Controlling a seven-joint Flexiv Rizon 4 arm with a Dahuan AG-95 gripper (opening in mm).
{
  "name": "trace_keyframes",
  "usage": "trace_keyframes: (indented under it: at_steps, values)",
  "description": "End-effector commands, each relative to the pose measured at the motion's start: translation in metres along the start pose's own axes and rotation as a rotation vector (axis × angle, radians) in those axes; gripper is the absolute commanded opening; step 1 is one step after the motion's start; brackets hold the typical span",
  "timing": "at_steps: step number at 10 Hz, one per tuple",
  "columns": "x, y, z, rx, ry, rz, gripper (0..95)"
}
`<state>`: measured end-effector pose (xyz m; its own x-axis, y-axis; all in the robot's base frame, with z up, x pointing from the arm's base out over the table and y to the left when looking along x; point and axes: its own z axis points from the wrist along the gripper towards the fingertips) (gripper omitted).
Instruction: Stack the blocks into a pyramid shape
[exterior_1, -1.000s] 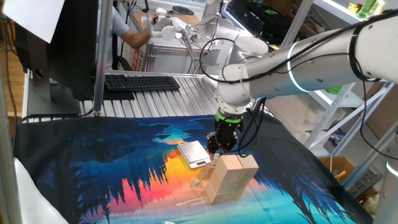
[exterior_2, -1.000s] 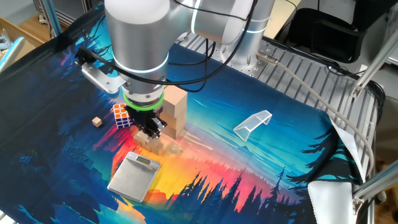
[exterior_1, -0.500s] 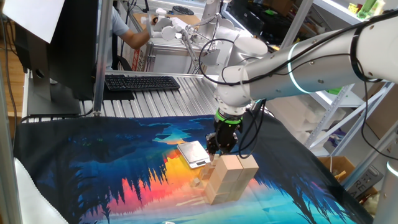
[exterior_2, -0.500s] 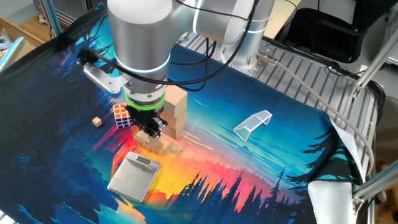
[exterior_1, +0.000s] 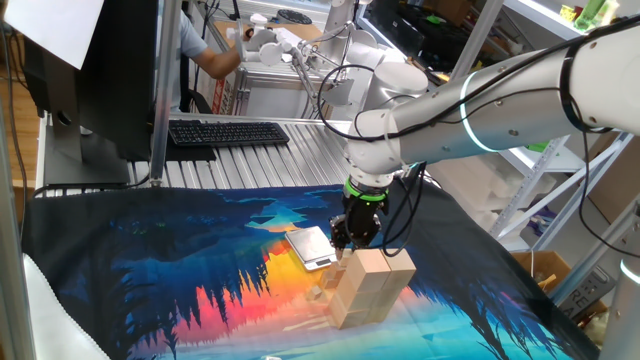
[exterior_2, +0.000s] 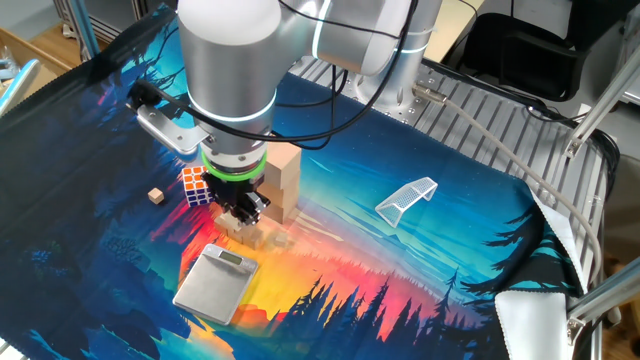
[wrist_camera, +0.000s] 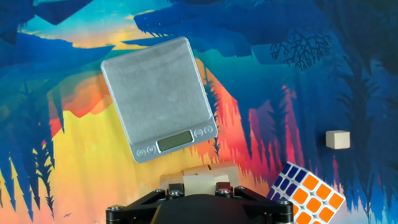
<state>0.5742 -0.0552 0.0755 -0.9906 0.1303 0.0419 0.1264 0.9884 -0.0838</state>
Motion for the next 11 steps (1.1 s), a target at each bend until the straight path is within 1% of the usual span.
trace_keyframes:
  at_steps: [1,5,7,9,10,11]
  values:
    - [0.0001,-0.0001,-0.0004,0.000,0.003,0.001,0.0]
    - [0.0011,-0.0001,-0.0001,0.003,0.009,0.005,0.0]
    - [0.0031,-0.0007,0.0021,0.005,0.009,-0.001,0.0]
    - [0.0033,-0.0010,0.0012,0.004,0.009,-0.002,0.0]
    - [0.0034,-0.0010,0.0011,0.004,0.009,0.000,19.0]
    - [0.0033,-0.0010,0.0012,0.004,0.009,0.000,19.0]
